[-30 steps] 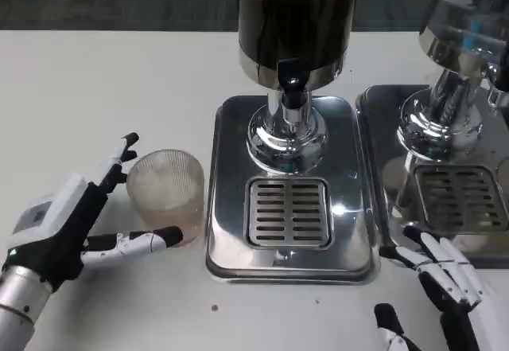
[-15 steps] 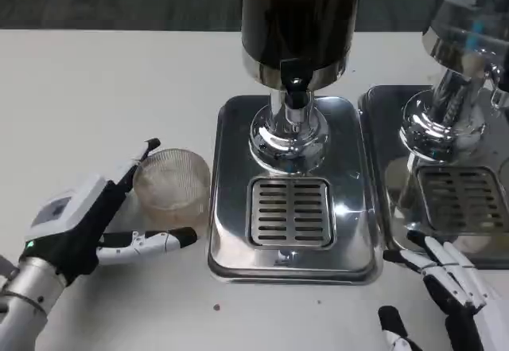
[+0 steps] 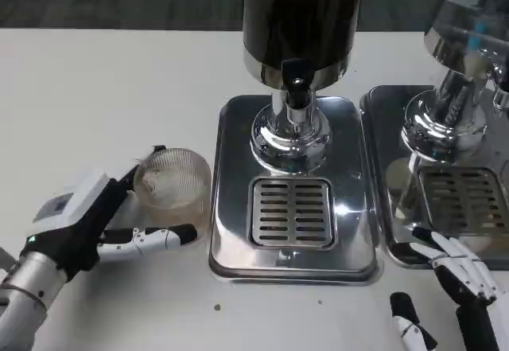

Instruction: Grasp the cup under the faucet to collect the drink, then remove the cup.

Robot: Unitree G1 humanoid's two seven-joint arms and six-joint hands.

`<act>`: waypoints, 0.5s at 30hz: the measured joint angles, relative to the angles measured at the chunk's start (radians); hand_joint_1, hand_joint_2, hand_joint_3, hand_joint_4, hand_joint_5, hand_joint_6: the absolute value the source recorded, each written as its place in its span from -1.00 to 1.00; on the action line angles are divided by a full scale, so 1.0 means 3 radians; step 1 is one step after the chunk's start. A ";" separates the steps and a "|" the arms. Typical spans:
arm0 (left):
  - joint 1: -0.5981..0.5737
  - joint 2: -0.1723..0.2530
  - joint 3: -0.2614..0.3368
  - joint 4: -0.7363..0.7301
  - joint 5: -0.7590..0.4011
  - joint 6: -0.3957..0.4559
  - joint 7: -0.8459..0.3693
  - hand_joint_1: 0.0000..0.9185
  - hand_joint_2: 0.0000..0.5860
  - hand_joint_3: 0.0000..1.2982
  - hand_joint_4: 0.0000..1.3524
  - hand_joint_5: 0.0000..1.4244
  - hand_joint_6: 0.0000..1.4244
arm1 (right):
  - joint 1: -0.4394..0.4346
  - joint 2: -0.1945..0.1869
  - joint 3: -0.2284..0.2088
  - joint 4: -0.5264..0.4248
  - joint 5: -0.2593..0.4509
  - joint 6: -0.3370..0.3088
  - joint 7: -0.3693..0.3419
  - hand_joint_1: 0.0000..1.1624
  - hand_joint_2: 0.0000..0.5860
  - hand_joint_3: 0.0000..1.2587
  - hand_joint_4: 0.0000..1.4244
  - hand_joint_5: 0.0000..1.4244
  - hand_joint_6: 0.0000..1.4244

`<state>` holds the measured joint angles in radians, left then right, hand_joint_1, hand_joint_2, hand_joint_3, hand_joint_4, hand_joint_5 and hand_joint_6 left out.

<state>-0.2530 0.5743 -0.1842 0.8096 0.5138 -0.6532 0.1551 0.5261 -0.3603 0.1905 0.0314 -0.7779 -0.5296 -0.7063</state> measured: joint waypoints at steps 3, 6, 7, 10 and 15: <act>0.0047 -0.0018 -0.0006 -0.0128 0.0039 0.0176 0.0010 -0.48 -0.89 -0.79 -0.64 -0.48 -0.60 | -0.0010 0.0000 0.0000 -0.0001 0.0000 -0.0030 0.0008 -0.50 0.52 -0.41 -0.72 -0.73 -0.42; 0.0070 -0.0052 -0.0009 -0.0218 0.0041 0.0296 0.0036 -0.51 -0.88 -0.77 -0.63 -0.47 -0.59 | -0.0012 0.0000 -0.0001 -0.0002 0.0000 -0.0042 0.0014 -0.49 0.54 -0.40 -0.71 -0.73 -0.41; 0.0083 -0.0063 -0.0009 -0.0254 0.0044 0.0338 0.0045 -0.54 -0.88 -0.77 -0.62 -0.47 -0.59 | -0.0010 0.0000 -0.0003 -0.0004 0.0000 -0.0045 0.0015 -0.49 0.54 -0.40 -0.71 -0.73 -0.41; 0.0145 -0.0116 -0.0010 -0.0370 0.0087 0.0472 0.0133 -0.58 -0.89 -0.77 -0.62 -0.47 -0.59 | 0.0003 0.0011 -0.0019 -0.0012 0.0012 -0.0047 0.0021 -0.49 0.55 -0.40 -0.70 -0.73 -0.41; 0.0194 -0.0185 -0.0010 -0.0521 0.0137 0.0625 0.0182 -0.64 -0.87 -0.74 -0.60 -0.45 -0.58 | 0.0040 0.0038 -0.0025 -0.0023 0.0063 -0.0048 0.0048 -0.49 0.55 -0.40 -0.70 -0.73 -0.41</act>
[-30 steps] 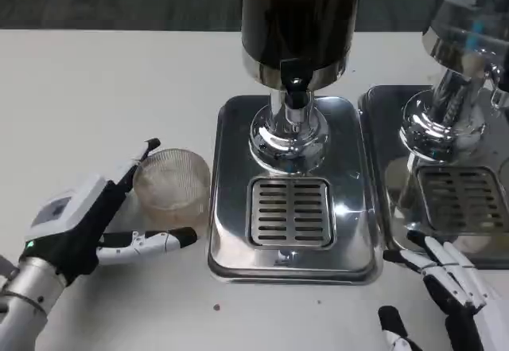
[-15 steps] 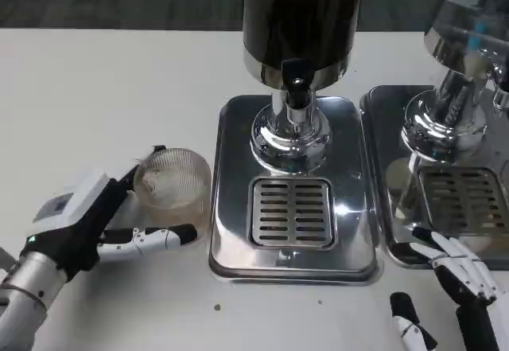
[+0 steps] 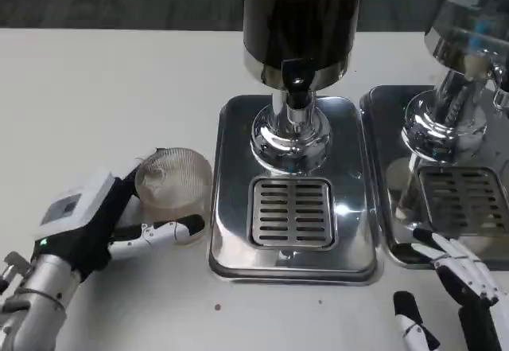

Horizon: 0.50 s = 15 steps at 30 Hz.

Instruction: Grasp the cup under the faucet to collect the drink, then remove the cup.

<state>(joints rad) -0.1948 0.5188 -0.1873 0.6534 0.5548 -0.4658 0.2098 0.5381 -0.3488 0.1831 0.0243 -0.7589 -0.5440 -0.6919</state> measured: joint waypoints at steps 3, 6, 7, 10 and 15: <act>0.0000 -0.0056 0.0000 -0.0049 0.0001 0.0048 0.0015 -0.65 -0.87 -0.69 -0.54 -0.39 -0.53 | 0.0048 0.0036 0.0000 -0.0051 0.0000 0.0000 0.0002 -0.48 0.55 -0.40 -0.70 -0.73 -0.41; 0.0001 -0.0079 -0.0004 -0.0064 0.0008 0.0093 0.0041 -0.64 -0.83 -0.62 -0.46 -0.32 -0.47 | 0.0072 0.0062 -0.0006 -0.0078 -0.0001 0.0000 0.0002 -0.48 0.55 -0.39 -0.70 -0.73 -0.41; 0.0005 -0.0088 -0.0004 -0.0073 0.0011 0.0110 0.0054 -0.62 -0.82 -0.59 -0.43 -0.29 -0.44 | 0.0080 0.0070 -0.0007 -0.0084 -0.0002 0.0000 0.0002 -0.48 0.55 -0.39 -0.70 -0.73 -0.41; 0.0062 -0.0144 -0.0004 -0.0117 0.0014 0.0154 0.0164 -0.59 -0.77 -0.50 -0.33 -0.20 -0.34 | 0.0102 0.0089 -0.0015 -0.0093 -0.0002 0.0000 0.0002 -0.48 0.55 -0.39 -0.70 -0.73 -0.41; 0.0103 -0.0189 -0.0006 -0.0133 0.0032 0.0185 0.0307 -0.57 -0.74 -0.36 -0.14 0.09 0.34 | 0.0107 0.0095 -0.0021 -0.0094 -0.0002 0.0000 0.0002 -0.45 0.57 -0.38 -0.70 -0.73 -0.39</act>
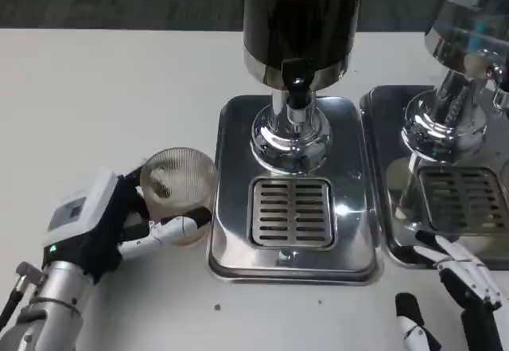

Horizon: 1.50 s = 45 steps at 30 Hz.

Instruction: Grasp the cup under the faucet to collect the drink, then remove the cup.

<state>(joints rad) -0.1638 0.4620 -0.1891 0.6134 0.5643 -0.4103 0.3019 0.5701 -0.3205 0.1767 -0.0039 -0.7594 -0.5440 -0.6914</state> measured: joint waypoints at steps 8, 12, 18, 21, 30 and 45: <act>0.0046 -0.0015 -0.0039 0.0001 0.0093 0.0032 0.0222 -0.51 -0.67 -0.18 0.06 0.32 0.72 | -0.0035 0.0000 -0.0020 0.0000 0.0001 -0.0007 0.0001 -0.43 0.57 -0.38 -0.68 -0.71 -0.37; 0.0062 -0.0023 -0.0051 0.0023 0.0125 0.0031 0.0351 -0.51 -0.67 -0.18 0.06 0.34 0.73 | -0.0060 0.0000 -0.0020 0.0009 0.0002 -0.0017 0.0002 -0.42 0.57 -0.38 -0.68 -0.71 -0.37; 0.0116 -0.0030 -0.0053 0.0089 0.0126 0.0027 0.0536 -0.51 -0.67 -0.18 0.08 0.36 0.75 | -0.0065 0.0000 -0.0023 0.0022 0.0004 -0.0039 0.0002 -0.42 0.57 -0.37 -0.65 -0.71 -0.37; 0.0127 -0.0031 -0.0053 0.0121 0.0124 0.0014 0.0608 -0.51 -0.67 -0.18 0.09 0.38 0.75 | -0.0065 0.0000 -0.0024 0.0029 0.0004 -0.0044 0.0002 -0.42 0.57 -0.37 -0.65 -0.70 -0.37; 0.0190 -0.0038 -0.0043 0.0145 0.0123 -0.0049 0.0877 -0.51 -0.67 -0.18 0.10 0.39 0.76 | -0.0072 0.0000 -0.0040 0.0050 0.0026 -0.0070 0.0002 -0.42 0.58 -0.37 -0.64 -0.69 -0.37; 0.0370 -0.0061 0.0054 -0.0375 0.0120 -0.0190 0.0946 -0.51 -0.66 -0.16 0.11 0.41 0.76 | -0.0091 0.0000 -0.0051 0.0084 0.0068 -0.0114 0.0025 -0.44 0.60 -0.37 -0.63 -0.69 -0.37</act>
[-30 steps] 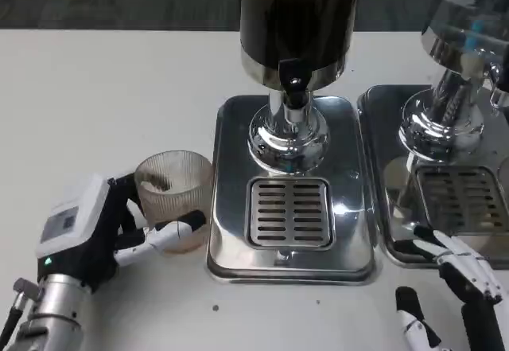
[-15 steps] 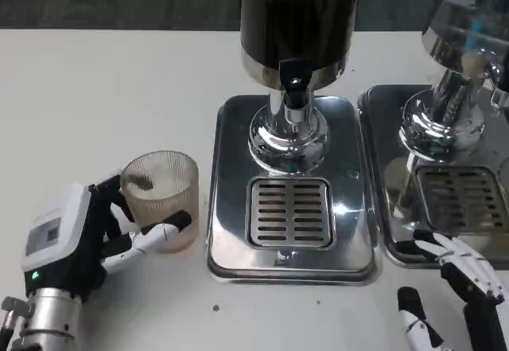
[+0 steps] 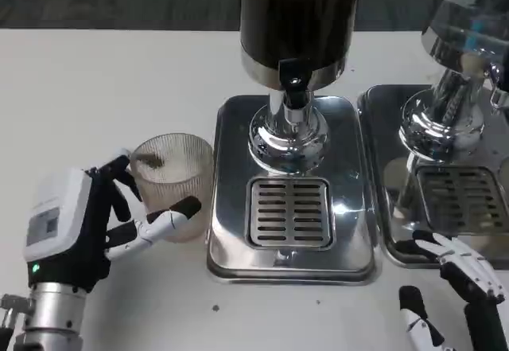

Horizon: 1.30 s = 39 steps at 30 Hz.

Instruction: Grasp the cup under the faucet to collect the drink, then remove the cup.

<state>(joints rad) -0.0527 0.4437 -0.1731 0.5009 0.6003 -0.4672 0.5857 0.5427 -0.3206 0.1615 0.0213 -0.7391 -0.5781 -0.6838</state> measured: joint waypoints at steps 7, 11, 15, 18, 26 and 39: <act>-0.0005 -0.0021 -0.0005 0.0000 0.0000 -0.0007 -0.0021 -0.52 -0.67 -0.16 0.11 0.41 0.74 | 0.0002 0.0008 0.0000 0.0002 0.0000 0.0000 0.0000 -0.45 0.60 -0.37 -0.63 -0.68 -0.37; -0.0026 -0.0039 -0.0018 0.0010 0.0000 -0.0041 -0.0050 -0.52 -0.67 -0.16 0.11 0.41 0.74 | 0.0010 0.0013 0.0000 0.0014 0.0000 -0.0001 0.0000 -0.45 0.60 -0.37 -0.62 -0.68 -0.37; -0.0083 -0.0071 -0.0047 0.0025 0.0005 -0.0058 -0.0084 -0.52 -0.67 -0.16 0.11 0.41 0.74 | 0.0013 0.0017 0.0001 0.0015 -0.0001 -0.0001 0.0000 -0.45 0.57 -0.37 -0.62 -0.67 -0.37; -0.0124 -0.0102 -0.0097 0.0066 0.0007 -0.0062 -0.0086 -0.52 -0.68 -0.16 0.11 0.41 0.74 | 0.0024 0.0019 0.0001 0.0015 -0.0002 -0.0001 -0.0001 -0.46 0.56 -0.37 -0.62 -0.67 -0.37; -0.0213 -0.0158 -0.0169 0.0247 0.0036 -0.0079 -0.0086 -0.52 -0.67 -0.16 0.11 0.41 0.74 | 0.0042 0.0023 0.0001 0.0015 -0.0005 -0.0003 -0.0002 -0.47 0.55 -0.37 -0.62 -0.67 -0.37; -0.0450 -0.0286 -0.0272 0.0598 0.0134 -0.0207 0.0062 -0.51 -0.64 -0.16 0.14 0.42 0.74 | 0.0115 0.0027 -0.0001 -0.0046 -0.0004 -0.0013 -0.0003 -0.47 0.55 -0.37 -0.62 -0.67 -0.37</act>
<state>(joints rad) -0.1876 0.3580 -0.2548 0.6802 0.6405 -0.5292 0.6044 0.5771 -0.3125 0.1611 0.0075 -0.7403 -0.5821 -0.6848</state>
